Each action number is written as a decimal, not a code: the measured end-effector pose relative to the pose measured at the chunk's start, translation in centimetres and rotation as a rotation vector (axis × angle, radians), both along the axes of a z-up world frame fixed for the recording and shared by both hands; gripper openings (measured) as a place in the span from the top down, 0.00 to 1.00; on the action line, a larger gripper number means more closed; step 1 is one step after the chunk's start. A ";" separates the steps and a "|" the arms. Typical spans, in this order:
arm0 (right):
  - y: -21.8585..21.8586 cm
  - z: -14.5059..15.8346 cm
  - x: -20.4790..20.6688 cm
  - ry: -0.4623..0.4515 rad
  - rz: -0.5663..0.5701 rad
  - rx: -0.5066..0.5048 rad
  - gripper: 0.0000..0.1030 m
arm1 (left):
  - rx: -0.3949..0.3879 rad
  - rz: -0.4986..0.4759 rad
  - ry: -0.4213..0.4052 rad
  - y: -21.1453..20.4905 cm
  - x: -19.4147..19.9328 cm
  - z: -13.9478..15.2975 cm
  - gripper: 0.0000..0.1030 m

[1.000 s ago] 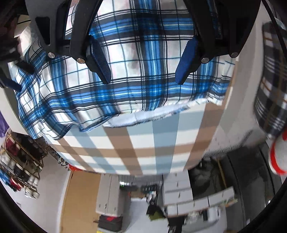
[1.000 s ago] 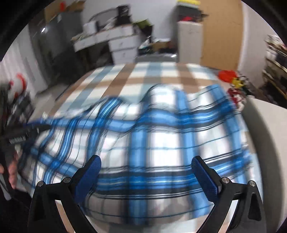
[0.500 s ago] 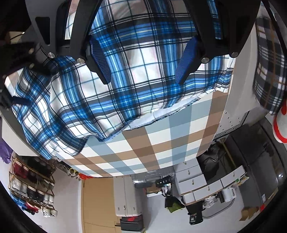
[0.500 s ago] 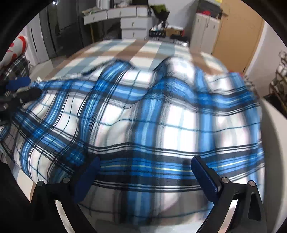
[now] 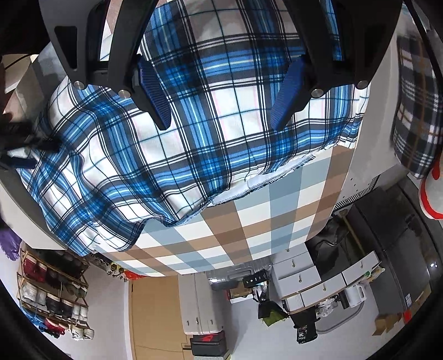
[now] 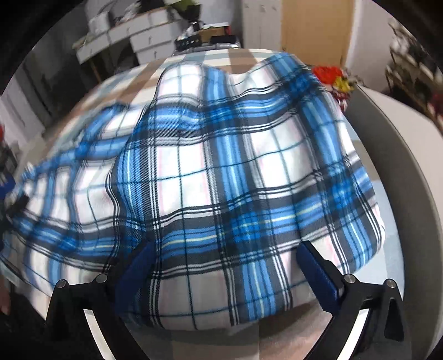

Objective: Fold large clothes

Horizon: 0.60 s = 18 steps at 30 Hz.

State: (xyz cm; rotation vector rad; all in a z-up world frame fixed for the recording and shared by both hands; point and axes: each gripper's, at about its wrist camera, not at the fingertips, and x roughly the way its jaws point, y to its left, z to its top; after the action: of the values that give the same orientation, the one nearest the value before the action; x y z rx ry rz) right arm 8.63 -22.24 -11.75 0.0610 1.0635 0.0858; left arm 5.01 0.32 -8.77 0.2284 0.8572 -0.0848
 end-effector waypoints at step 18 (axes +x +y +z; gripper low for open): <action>-12.7 -0.2 -1.9 0.013 -0.351 0.668 0.00 | -0.009 0.031 0.050 0.2 0.1 -0.5 0.31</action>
State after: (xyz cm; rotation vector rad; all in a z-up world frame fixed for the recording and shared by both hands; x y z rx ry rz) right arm 6.74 -34.93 -11.96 0.8484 0.9853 0.1195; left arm 5.08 0.52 -9.28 0.2046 0.9094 -0.0654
